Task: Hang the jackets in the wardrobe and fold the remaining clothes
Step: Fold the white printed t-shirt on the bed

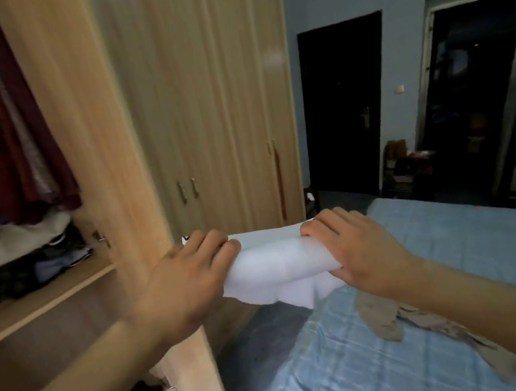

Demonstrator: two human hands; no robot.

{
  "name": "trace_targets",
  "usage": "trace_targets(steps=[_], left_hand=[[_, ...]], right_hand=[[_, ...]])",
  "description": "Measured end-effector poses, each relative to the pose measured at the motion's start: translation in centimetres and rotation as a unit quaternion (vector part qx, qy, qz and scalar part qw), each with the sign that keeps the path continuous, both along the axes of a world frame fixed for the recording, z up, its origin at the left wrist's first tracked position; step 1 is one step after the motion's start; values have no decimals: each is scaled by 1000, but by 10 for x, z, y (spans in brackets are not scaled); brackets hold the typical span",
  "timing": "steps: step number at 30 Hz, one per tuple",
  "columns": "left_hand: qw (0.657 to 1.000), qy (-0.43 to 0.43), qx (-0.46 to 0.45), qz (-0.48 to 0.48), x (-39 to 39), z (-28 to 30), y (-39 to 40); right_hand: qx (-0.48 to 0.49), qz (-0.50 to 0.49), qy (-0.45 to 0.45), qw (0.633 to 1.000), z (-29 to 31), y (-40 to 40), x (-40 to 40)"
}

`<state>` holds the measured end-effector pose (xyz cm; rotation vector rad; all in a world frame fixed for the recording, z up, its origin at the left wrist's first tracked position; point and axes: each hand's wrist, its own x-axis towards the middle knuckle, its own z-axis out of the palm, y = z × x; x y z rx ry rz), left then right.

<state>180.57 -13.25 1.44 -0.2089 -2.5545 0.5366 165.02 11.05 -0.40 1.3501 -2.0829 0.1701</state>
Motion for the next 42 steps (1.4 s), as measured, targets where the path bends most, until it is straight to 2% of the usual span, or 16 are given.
trace_targets(steps=[10, 16, 23, 30, 36, 42], left_hand=[[984, 2, 40, 173, 144, -5, -171], [963, -6, 62, 261, 190, -25, -244], [942, -48, 35, 330, 189, -52, -324], [922, -36, 2, 385, 174, -60, -407], [916, -29, 25, 399, 168, -73, -470], [916, -62, 76, 389, 161, -98, -549]], right_hand=[[31, 150, 1, 988, 10, -235, 76], [46, 244, -8, 969, -1, -349, 91], [44, 328, -24, 943, -42, -471, 75], [41, 377, -51, 924, -53, -592, 50], [52, 395, -93, 912, -62, -672, 45], [74, 388, -83, 915, -85, -748, 37]])
